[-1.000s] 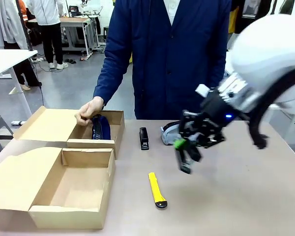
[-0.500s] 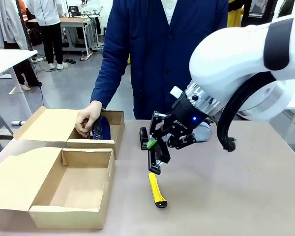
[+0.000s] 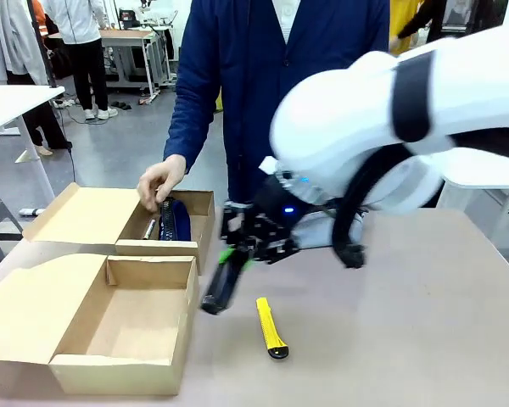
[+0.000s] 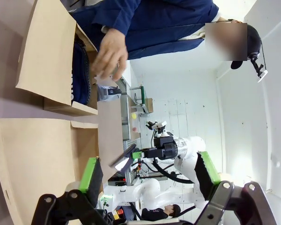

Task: Place items inside the box.
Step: Pick up a Pencil pouch or Stapler and place it inside the Mailer Box closest to the robot.

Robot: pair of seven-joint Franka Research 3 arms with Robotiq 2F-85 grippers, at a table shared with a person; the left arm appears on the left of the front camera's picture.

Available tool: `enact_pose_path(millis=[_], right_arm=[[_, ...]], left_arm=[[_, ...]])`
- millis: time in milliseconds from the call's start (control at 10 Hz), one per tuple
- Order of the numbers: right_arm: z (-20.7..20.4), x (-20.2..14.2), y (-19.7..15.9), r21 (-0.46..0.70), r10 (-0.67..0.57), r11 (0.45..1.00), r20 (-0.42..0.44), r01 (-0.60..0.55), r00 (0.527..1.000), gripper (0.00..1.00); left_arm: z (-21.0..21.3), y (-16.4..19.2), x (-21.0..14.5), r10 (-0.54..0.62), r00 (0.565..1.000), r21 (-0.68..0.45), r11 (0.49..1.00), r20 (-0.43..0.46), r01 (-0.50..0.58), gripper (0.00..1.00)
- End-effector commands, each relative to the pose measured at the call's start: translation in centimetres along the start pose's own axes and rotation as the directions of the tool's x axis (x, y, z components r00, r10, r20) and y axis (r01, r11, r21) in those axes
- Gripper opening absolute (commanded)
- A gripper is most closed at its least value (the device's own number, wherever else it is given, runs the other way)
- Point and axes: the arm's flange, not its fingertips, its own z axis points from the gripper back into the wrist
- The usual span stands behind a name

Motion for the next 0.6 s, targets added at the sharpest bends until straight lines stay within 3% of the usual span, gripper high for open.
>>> enact_pose_path(millis=[0,100,200,500], right_arm=[[-3.3,1.1,5.3,-0.030,0.035,0.999,-0.038,-0.037,0.999,0.36],[-5.5,0.9,7.2,-0.100,0.033,0.994,-0.040,-0.037,0.999,0.36],[-7.3,0.8,8.8,-0.123,0.081,0.988,-0.102,-0.093,0.992,0.36],[-8.2,0.9,10.8,-0.109,0.156,0.978,-0.170,-0.176,0.973,0.36]], left_arm=[[0.0,-0.1,-0.1,-0.021,1.000,-0.008,1.000,-0.008,0.021,1.00],[0.0,-0.1,-0.1,-0.021,1.000,-0.008,1.000,-0.008,0.021,1.00],[0.0,-0.1,-0.1,-0.021,1.000,-0.008,1.000,-0.008,0.021,1.00],[0.0,-0.1,-0.1,-0.021,1.000,-0.008,1.000,-0.008,0.021,1.00]])
